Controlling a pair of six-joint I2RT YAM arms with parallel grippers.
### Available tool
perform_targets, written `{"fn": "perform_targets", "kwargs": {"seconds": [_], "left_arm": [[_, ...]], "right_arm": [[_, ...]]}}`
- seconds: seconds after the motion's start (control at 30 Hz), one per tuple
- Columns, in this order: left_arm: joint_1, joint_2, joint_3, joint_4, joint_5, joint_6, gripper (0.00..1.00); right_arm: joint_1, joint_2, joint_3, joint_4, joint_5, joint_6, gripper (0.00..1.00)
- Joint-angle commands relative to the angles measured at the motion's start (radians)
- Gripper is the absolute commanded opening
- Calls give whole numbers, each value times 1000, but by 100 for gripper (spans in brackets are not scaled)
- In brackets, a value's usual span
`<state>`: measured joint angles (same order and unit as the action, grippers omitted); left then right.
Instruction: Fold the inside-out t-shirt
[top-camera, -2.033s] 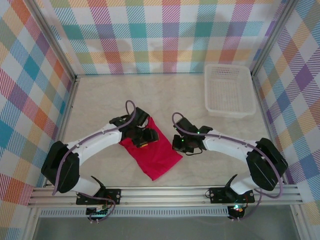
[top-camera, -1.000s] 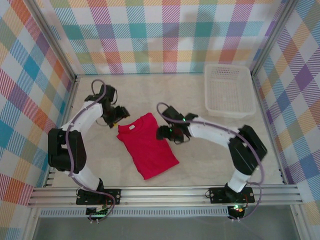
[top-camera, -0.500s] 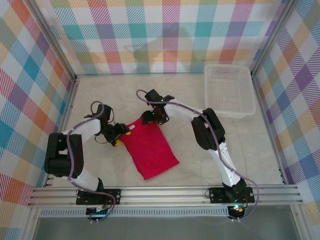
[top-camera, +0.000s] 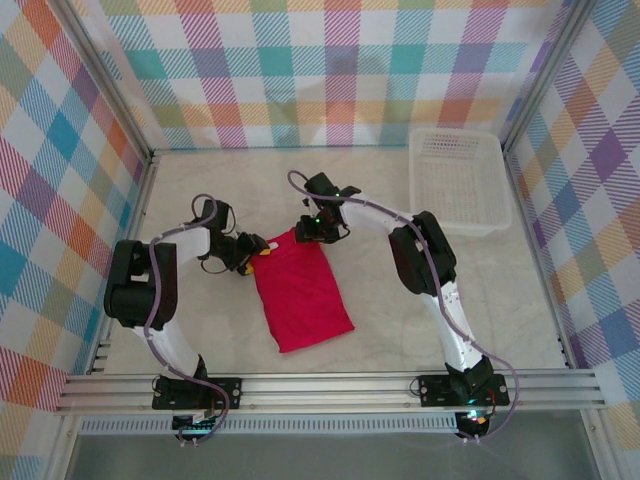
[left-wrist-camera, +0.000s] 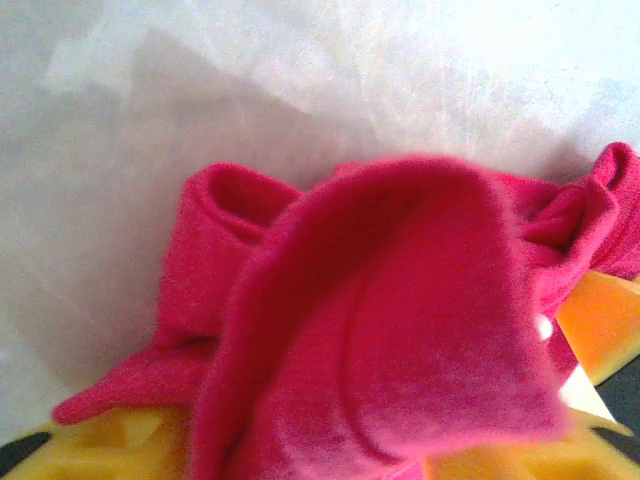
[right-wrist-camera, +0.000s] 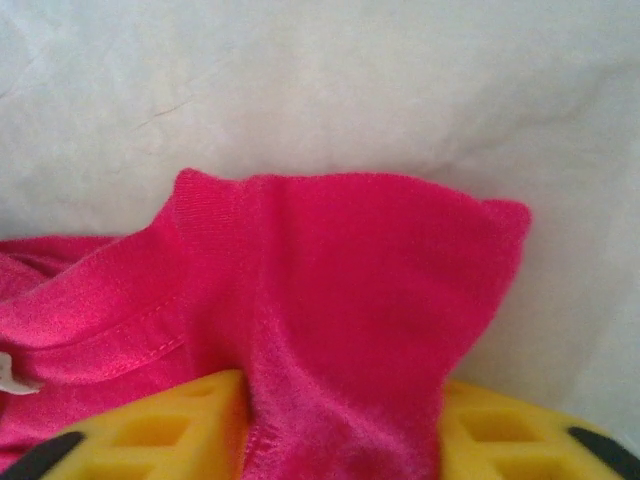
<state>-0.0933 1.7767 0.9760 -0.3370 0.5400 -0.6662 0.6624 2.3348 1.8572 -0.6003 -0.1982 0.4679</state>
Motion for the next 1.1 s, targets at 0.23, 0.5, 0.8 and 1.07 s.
{"fn": "perform_targets", "kwargs": {"seconds": [0.23,0.5,0.8,1.07], "left_arm": [[-8,75,97,-72,-43,48,0],[-8,35,272,-129,-9,29,0],[-12,114,852,-283,-4,35,0],[-101,-230,361,44,-151,74,0]], "right_arm": [[0,-18,-12,5,-45,4,4],[-27,-128,93,-57,11,-33,0],[-109,-45,750,-333,51,-118,0],[-57,-371,148,-81,8,-116,0]]}}
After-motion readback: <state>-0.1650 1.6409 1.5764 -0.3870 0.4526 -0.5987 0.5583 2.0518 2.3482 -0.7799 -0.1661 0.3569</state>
